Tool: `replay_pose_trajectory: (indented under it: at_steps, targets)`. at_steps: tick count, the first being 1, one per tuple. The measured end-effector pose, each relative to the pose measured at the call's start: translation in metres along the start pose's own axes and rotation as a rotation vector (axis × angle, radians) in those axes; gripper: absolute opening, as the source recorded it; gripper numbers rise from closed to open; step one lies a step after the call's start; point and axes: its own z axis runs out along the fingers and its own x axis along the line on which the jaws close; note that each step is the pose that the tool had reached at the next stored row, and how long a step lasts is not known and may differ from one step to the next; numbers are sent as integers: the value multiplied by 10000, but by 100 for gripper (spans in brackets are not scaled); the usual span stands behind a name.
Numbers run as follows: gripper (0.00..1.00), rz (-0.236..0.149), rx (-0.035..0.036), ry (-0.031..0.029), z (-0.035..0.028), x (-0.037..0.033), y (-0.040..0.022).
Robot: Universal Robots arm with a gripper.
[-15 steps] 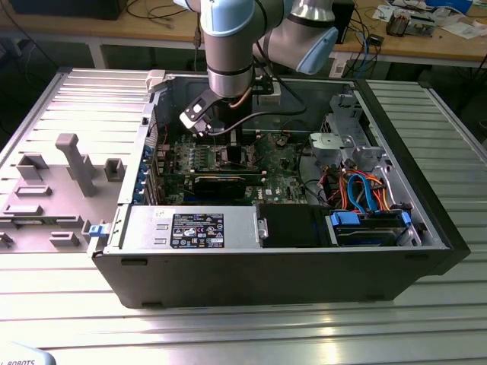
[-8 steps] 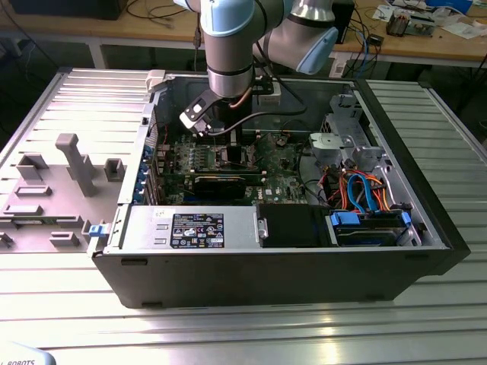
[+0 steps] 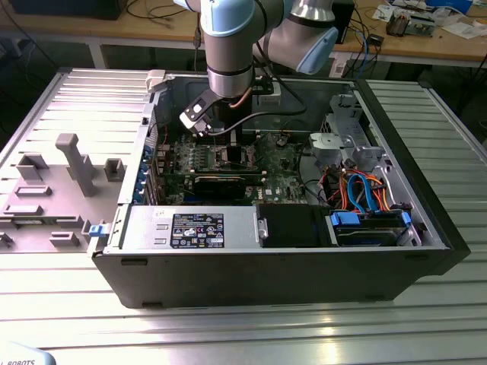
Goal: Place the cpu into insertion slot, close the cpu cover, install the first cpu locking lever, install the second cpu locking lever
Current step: 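Place the cpu into insertion slot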
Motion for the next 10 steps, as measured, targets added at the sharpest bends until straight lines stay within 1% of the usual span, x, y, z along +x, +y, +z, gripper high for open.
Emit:
replay_pose_trajectory:
  at_steps: [8,10]
  targets:
    - [54,3,0,0,0,0,0]
    - [55,4,-5,11,3,2,1]
